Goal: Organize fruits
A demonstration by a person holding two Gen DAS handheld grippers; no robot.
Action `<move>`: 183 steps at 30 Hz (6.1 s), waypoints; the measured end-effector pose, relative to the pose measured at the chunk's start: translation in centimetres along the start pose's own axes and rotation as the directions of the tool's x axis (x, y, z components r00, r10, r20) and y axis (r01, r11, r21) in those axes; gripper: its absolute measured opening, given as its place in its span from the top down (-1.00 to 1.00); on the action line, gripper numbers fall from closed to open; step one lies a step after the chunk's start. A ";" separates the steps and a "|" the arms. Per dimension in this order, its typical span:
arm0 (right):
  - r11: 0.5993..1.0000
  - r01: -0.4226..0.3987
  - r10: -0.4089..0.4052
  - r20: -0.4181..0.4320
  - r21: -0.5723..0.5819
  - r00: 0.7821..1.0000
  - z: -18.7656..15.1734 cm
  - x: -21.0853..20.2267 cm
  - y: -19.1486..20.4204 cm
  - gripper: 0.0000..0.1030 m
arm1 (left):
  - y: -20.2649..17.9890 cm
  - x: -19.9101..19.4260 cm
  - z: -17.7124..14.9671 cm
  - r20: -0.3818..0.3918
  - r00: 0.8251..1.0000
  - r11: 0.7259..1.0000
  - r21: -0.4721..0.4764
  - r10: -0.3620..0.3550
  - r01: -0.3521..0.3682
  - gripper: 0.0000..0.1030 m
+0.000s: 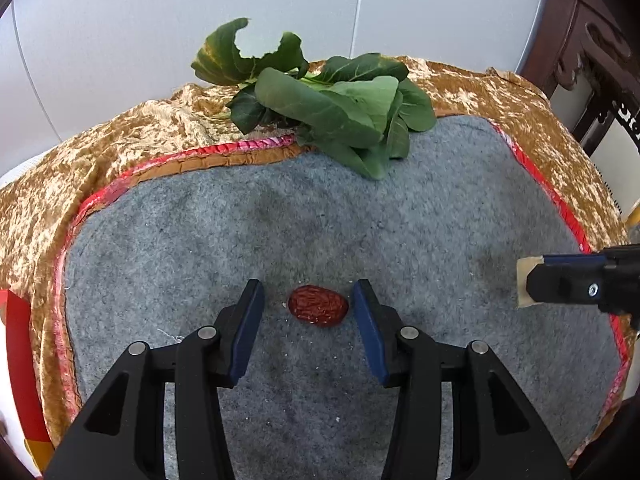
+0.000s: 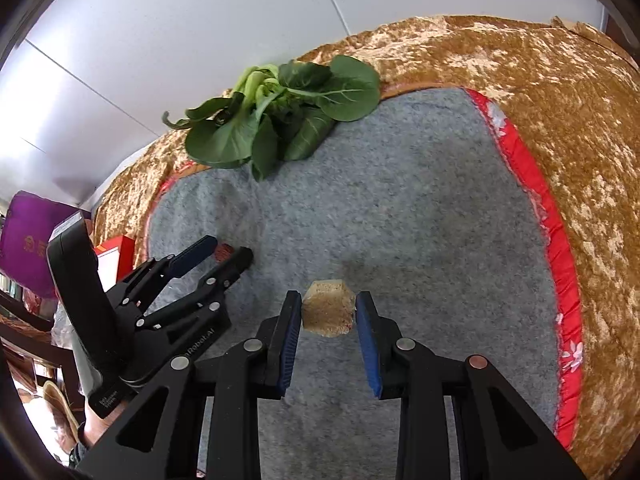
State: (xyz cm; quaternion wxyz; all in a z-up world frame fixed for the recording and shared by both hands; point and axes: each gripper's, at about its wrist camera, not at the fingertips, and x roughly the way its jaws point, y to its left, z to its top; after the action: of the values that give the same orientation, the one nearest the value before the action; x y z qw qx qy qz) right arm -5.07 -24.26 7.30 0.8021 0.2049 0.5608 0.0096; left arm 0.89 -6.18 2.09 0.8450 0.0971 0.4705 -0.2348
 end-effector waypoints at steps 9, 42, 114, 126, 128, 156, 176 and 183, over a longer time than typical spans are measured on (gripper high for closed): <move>1.000 0.006 -0.006 -0.003 0.002 1.000 -0.3 -0.1 -0.1 0.45 | -0.3 -0.4 -0.4 0.021 1.000 0.999 0.041 -0.005 0.004 0.49; 0.920 -0.154 0.158 -0.019 -0.359 0.987 -4.9 4.3 19.9 0.45 | 16.2 -17.2 -10.1 0.031 0.953 0.923 -0.260 0.301 -0.283 0.49; 0.706 -0.172 0.272 0.038 -0.687 0.962 -15.5 9.8 34.7 0.42 | 22.8 -20.9 -18.7 -0.111 0.838 0.767 -0.355 0.534 -0.535 0.49; 0.708 -0.175 0.299 0.066 -0.684 0.952 -15.1 8.5 34.6 0.39 | 22.4 -21.4 -18.9 -0.103 0.824 0.741 -0.388 0.557 -0.548 0.35; 0.715 -0.178 0.300 0.067 -0.676 0.952 -14.8 8.4 34.4 0.39 | 22.1 -21.9 -18.8 -0.082 0.820 0.736 -0.397 0.566 -0.548 0.22; 0.782 -0.095 0.364 0.329 -0.616 0.872 -19.6 -0.5 29.9 -0.06 | 17.3 -29.0 -21.3 0.123 0.724 0.659 -0.537 0.678 -0.526 -0.54; 0.710 0.097 0.423 0.533 -0.697 0.732 -27.6 -12.8 30.5 -0.56 | 12.4 -38.7 -24.7 0.151 0.654 0.598 -0.590 0.741 -0.542 -0.67; 0.739 0.049 0.426 0.521 -0.672 0.740 -28.3 -14.3 30.7 -0.61 | 11.9 -41.0 -25.5 0.160 0.630 0.581 -0.603 0.760 -0.547 -0.67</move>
State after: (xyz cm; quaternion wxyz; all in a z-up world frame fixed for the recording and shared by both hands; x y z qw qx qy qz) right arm -29.34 9.35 22.42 0.9576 -0.0347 0.1846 0.2185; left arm -30.73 26.51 22.10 0.9414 -0.0054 0.2573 0.2179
